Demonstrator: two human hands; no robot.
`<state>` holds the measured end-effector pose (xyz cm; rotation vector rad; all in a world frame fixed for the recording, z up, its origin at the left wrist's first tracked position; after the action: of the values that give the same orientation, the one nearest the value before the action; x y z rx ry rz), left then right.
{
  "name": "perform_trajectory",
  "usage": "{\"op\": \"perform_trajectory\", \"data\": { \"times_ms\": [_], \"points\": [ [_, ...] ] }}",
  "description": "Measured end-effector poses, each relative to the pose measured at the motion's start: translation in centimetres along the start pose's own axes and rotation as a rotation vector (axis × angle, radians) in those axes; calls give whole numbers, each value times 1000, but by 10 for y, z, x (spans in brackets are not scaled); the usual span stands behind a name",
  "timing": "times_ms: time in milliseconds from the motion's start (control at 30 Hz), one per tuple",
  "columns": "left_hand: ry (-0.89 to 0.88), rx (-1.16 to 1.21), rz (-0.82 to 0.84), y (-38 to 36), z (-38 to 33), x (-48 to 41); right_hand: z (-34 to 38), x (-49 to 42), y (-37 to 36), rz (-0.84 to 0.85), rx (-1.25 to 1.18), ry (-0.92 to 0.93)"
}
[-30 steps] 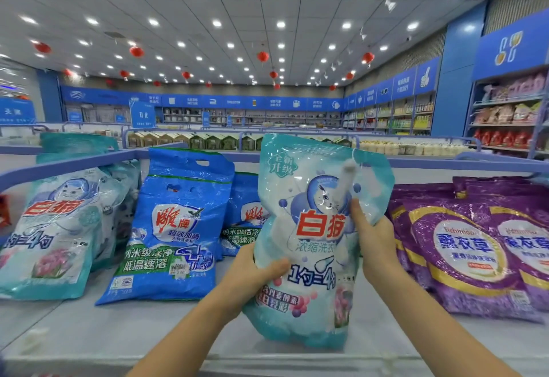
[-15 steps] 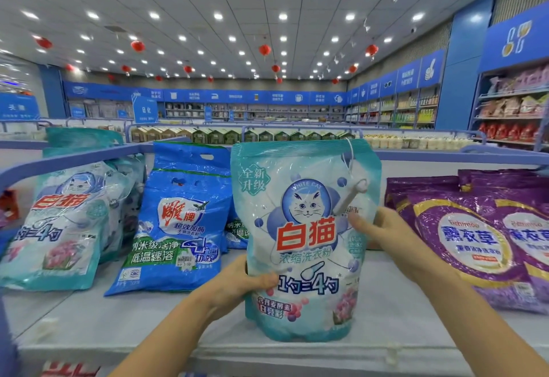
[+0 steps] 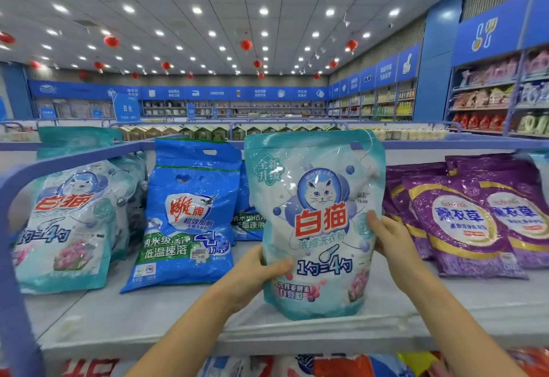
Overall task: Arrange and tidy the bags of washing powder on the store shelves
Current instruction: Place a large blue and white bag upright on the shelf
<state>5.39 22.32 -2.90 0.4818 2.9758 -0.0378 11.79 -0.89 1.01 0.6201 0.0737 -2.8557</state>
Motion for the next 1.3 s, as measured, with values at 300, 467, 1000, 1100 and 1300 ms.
{"op": "perform_trajectory", "data": {
  "times_ms": [300, 467, 1000, 1100, 1300],
  "points": [
    [-185, 69, -224, -9, -30, 7, -12, 16, -19, 95, 73, -176],
    [-285, 26, -351, 1, -67, 31, 39, 11, -39, 75, 69, -38],
    [-61, -31, -758, 72, -55, 210, 52, 38, -190, 416, -270, -402],
    [-125, -61, -882, 108, -51, 273, 48, 34, -220, 428, -247, -422],
    [-176, -142, -1078, 198, -67, 338, 43, 20, -296, 419, -171, -370]
  ]
}}
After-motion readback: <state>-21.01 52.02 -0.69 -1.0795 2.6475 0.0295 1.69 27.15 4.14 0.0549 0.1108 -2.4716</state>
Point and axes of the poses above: each hand's wrist, its own x-axis away from the middle knuckle, its own y-axis out of the back of the hand, z = x × y, the point moved 4 cm from there along -x, towards the middle knuckle, and after that the axes turned 6 degrees about z, right-handed, at the moved point
